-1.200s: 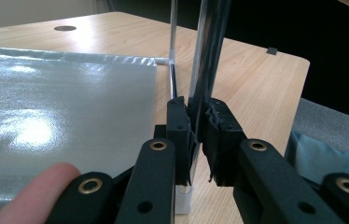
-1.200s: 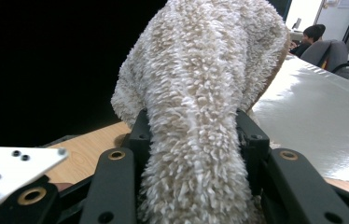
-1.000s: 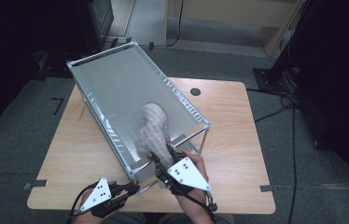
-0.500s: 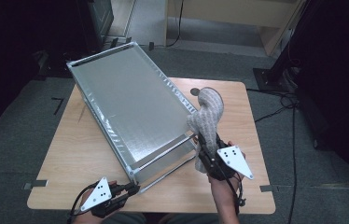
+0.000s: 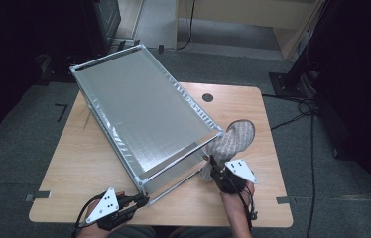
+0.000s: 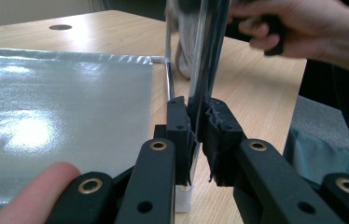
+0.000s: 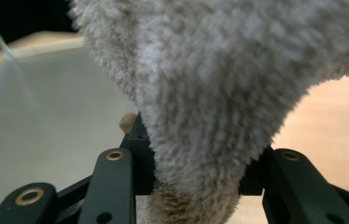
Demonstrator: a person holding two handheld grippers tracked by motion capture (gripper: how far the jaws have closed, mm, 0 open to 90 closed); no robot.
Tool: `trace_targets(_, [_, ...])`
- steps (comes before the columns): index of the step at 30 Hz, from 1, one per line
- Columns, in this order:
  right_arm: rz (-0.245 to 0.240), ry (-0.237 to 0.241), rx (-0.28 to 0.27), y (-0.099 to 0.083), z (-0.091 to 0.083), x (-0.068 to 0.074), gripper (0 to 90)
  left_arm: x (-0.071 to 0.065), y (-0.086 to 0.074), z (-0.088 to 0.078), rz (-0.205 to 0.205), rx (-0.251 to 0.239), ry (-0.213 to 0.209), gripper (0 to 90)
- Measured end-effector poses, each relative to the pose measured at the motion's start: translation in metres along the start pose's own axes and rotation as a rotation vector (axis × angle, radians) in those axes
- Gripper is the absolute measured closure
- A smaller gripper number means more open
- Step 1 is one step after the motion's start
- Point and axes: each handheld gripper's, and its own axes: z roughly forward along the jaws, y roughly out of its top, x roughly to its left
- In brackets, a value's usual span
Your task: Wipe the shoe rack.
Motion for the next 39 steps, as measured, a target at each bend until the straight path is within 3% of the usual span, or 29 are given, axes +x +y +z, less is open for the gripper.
trace_targets(5, [-0.001,-0.025,0.126,-0.017,0.018,-0.003,59.5,0.000,0.000,0.001,-0.001,0.001,-0.004,81.4])
trace_targets(9, [0.008,-0.010,0.148,-0.019,0.022,-0.005,58.0,0.001,0.000,0.001,0.000,0.002,-0.004,81.4])
trace_targets(18, [0.016,0.006,-0.020,0.013,-0.002,-0.001,55.7,0.001,0.000,0.001,0.001,0.003,-0.008,81.4])
trace_targets(22, [-0.006,0.007,-0.072,0.029,-0.012,0.003,55.2,0.001,0.000,0.001,0.000,0.003,-0.010,81.4])
trace_targets(23, [-0.036,0.000,-0.120,0.041,-0.020,0.008,53.7,0.001,0.000,0.001,-0.001,0.003,-0.011,81.4])
trace_targets(27, [-0.052,-0.011,-0.148,0.048,-0.024,0.011,53.6,0.001,-0.001,0.001,-0.002,0.003,-0.012,81.4])
trace_targets(35, [-0.068,-0.071,-0.032,0.019,0.004,0.009,59.4,0.001,-0.001,0.001,0.000,0.004,-0.013,81.4])
trace_targets(37, [-0.066,-0.079,0.061,0.000,0.021,0.005,59.6,0.001,0.000,0.001,0.000,0.005,-0.013,81.4])
trace_targets(39, [-0.068,-0.081,0.095,-0.007,0.026,0.003,59.6,0.001,-0.001,0.002,0.000,0.005,-0.014,81.4])
